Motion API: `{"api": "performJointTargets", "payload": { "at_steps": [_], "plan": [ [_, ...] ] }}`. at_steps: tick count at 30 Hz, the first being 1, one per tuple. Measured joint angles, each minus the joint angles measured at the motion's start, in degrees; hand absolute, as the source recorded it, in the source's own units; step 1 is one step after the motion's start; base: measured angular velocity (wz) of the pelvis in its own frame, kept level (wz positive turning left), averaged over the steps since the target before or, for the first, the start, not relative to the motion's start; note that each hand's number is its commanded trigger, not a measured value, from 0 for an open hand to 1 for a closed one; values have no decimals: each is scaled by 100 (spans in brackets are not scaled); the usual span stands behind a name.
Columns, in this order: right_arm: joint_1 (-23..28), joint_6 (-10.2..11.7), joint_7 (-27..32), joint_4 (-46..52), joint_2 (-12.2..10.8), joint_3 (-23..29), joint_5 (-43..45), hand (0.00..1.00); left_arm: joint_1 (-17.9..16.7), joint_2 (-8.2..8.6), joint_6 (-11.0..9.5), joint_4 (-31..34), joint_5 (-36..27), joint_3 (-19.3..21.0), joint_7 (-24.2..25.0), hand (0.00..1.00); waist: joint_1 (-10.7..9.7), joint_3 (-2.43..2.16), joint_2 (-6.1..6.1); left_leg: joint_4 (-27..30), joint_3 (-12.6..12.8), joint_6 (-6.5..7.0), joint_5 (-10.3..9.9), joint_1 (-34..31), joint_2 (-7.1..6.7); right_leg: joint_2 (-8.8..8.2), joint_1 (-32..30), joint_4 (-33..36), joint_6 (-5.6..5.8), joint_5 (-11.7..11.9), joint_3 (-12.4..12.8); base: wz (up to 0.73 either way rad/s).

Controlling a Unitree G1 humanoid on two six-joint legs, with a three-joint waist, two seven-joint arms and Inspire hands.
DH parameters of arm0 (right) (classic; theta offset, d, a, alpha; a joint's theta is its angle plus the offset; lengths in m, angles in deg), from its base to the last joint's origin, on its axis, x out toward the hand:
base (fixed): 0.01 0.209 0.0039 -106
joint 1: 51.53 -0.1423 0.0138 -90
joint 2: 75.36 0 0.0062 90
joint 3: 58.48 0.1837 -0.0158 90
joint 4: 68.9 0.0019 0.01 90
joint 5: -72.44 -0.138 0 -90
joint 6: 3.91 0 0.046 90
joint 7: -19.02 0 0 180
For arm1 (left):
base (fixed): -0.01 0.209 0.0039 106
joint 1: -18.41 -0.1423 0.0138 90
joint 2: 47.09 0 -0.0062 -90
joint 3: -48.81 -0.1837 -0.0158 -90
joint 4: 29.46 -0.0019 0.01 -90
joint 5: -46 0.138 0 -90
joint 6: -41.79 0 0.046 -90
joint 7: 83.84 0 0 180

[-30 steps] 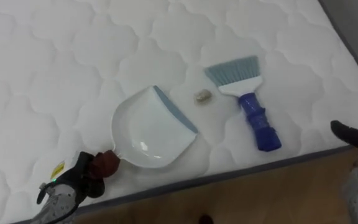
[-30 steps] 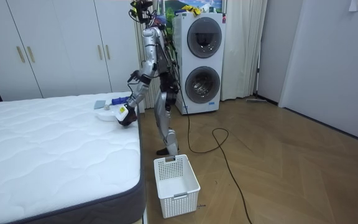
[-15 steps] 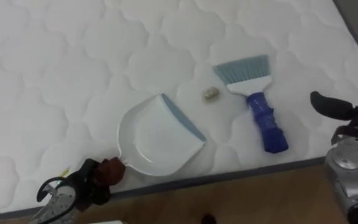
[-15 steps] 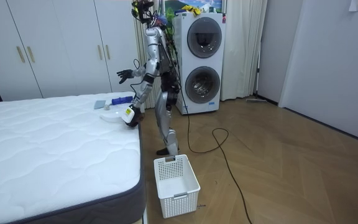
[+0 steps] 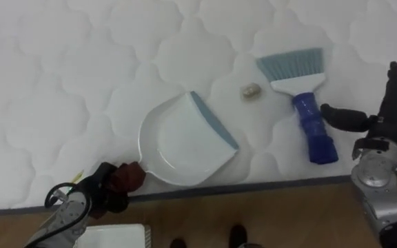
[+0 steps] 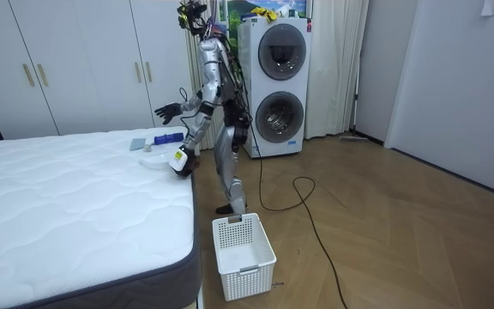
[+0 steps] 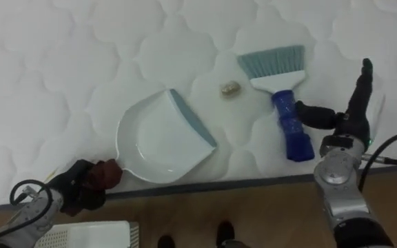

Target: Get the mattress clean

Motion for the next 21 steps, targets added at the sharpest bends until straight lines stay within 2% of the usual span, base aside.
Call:
{"api": "performJointTargets", "payload": {
  "at_steps": [5,12,21],
  "plan": [
    [-135,0,-198,-169,-3,-27,10,0,54,-1,-17,19,-10,12,-28,100,98,10,-1,162,-4,9,-3,-250,-7,-34,-242,149,-27,-21,-3,2],
    [-355,-3,-440,-321,-42,-139,-19,0,244,-16,-56,-7,-110,16,-31,100,124,57,-25,487,-69,9,-7,-607,-8,-78,-552,401,-76,-88,-15,6],
    [-438,-105,-706,-470,-69,-248,-45,0,291,-25,-45,-5,-186,20,-53,100,121,67,-30,580,-75,24,-20,-795,-4,-88,-755,546,-97,-82,-15,0]
  ]
}}
